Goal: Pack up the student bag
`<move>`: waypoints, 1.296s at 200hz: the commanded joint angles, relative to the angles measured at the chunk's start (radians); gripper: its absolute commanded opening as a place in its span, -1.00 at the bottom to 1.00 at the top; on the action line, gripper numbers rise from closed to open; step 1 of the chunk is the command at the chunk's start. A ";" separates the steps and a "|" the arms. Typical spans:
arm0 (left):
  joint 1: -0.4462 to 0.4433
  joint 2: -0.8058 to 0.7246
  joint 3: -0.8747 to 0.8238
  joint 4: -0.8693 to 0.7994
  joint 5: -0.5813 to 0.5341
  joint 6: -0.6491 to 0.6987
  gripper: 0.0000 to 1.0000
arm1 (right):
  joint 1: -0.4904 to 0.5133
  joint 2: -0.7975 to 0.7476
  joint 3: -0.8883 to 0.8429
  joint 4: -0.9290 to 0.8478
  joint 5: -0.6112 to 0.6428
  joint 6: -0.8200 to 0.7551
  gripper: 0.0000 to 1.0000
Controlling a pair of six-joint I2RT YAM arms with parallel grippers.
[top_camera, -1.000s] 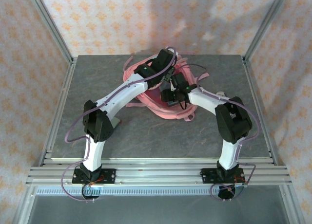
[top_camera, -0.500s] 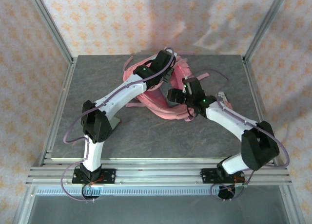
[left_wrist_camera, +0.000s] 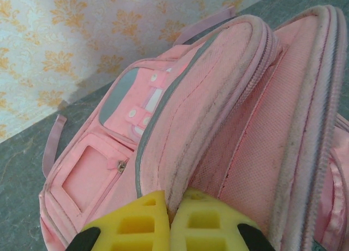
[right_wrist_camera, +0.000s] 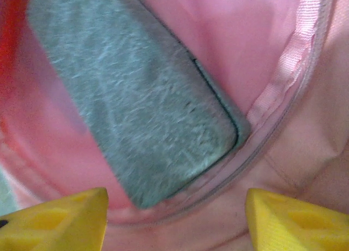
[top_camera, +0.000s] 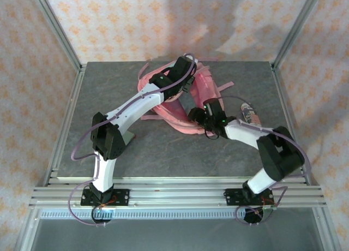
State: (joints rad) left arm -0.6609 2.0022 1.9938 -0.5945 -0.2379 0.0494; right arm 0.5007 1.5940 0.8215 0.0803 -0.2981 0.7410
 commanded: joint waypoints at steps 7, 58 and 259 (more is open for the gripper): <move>-0.008 -0.086 0.013 0.058 -0.028 -0.029 -1.00 | -0.011 0.086 0.086 0.071 0.032 0.011 0.19; -0.025 -0.084 0.013 0.055 -0.017 -0.031 -1.00 | -0.010 0.171 0.197 0.110 0.149 -0.113 -0.01; -0.036 -0.075 -0.010 0.079 -0.027 -0.049 -1.00 | 0.033 0.395 0.281 0.579 -0.073 -0.071 -0.04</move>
State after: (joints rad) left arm -0.6876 2.0022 1.9911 -0.5934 -0.2325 0.0231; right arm 0.5373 2.0548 1.1332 0.6903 -0.3729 0.6952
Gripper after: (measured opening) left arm 0.043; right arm 0.450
